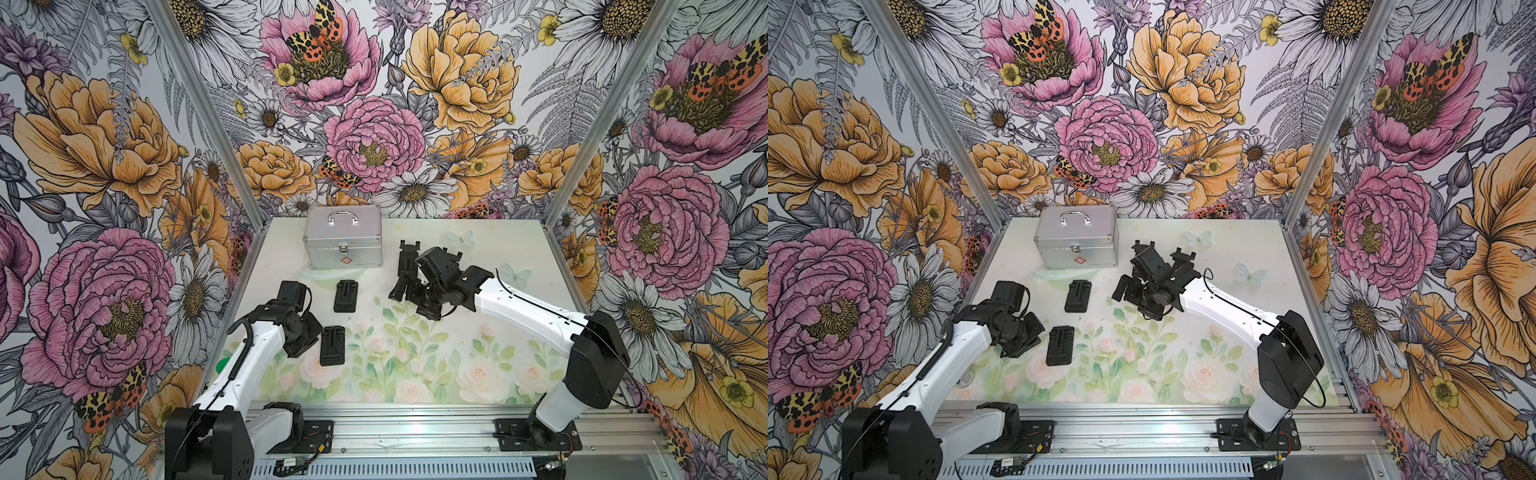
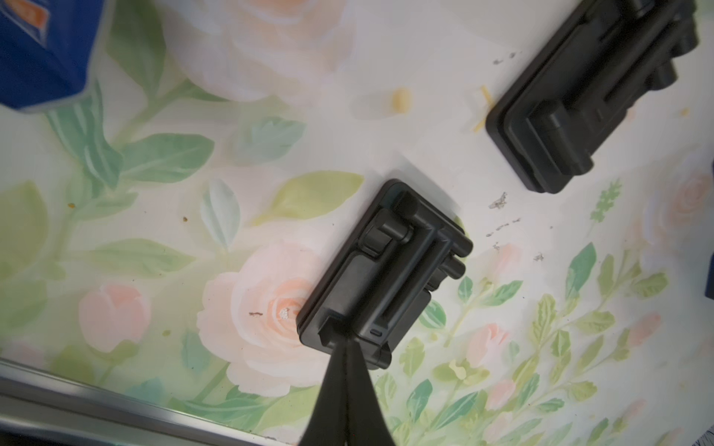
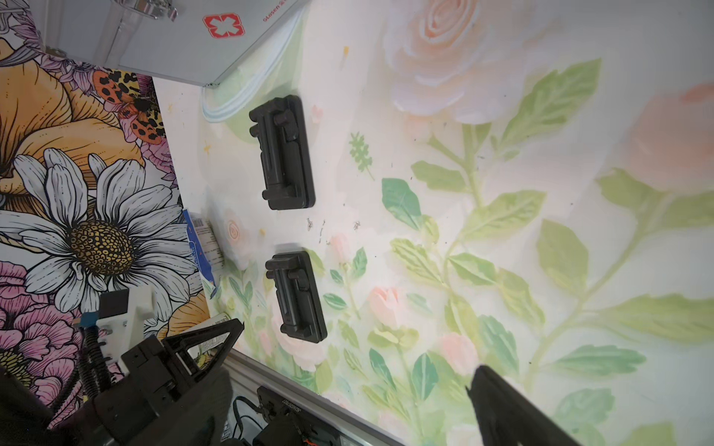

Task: Open the phone stand
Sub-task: Move the phone stand to the center of the board.

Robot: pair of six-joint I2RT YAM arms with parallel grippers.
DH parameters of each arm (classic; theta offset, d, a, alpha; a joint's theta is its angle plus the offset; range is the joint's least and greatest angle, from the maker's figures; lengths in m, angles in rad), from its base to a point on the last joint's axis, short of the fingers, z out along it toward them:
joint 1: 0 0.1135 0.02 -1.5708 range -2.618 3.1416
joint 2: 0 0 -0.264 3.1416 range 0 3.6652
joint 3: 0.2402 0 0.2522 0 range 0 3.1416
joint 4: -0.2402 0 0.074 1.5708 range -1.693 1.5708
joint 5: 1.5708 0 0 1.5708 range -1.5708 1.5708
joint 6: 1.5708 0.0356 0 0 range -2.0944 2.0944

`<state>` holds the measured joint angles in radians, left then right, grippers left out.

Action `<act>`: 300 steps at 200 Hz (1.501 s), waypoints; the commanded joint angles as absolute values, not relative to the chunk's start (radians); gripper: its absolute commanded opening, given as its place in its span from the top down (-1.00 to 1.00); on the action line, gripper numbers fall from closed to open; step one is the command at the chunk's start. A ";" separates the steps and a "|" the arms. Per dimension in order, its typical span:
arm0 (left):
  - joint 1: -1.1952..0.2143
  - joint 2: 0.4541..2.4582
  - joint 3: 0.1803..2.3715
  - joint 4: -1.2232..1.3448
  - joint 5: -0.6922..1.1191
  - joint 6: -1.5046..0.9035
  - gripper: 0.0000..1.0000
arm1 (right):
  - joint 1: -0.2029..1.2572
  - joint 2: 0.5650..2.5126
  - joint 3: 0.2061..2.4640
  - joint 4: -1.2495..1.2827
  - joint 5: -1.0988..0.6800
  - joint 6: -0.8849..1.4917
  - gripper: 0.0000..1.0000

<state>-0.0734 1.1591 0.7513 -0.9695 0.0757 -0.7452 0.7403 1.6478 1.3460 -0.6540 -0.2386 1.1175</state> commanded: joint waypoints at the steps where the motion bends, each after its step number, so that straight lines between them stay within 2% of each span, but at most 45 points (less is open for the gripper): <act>1: -0.059 1.195 0.726 -0.889 0.083 -0.775 1.00 | 0.745 1.661 1.399 -0.664 -0.218 1.081 -0.99; 83: -0.025 1.355 0.697 -0.768 0.091 -0.750 1.00 | 0.747 1.646 1.381 -0.664 -0.223 1.066 -0.99; 133: -0.051 1.349 0.650 -0.715 0.143 -0.789 1.00 | 0.747 1.642 1.370 -0.664 -0.218 1.068 -0.99; 188: -0.219 1.399 0.639 -0.630 0.148 -0.881 1.00 | 0.751 1.640 1.364 -0.664 -0.225 1.051 -0.99; 254: -0.451 1.542 0.758 -0.539 0.125 -1.011 1.00 | 0.767 1.602 1.302 -0.666 -0.210 1.042 -0.98; 300: -0.527 1.584 0.834 -0.525 0.133 -1.049 1.00 | 0.779 1.579 1.278 -0.705 -0.160 1.039 -0.99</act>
<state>-0.5064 1.5795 0.8158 -0.5453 0.1204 -1.0080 0.7673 1.6161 1.2827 -0.6701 -0.2180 1.0542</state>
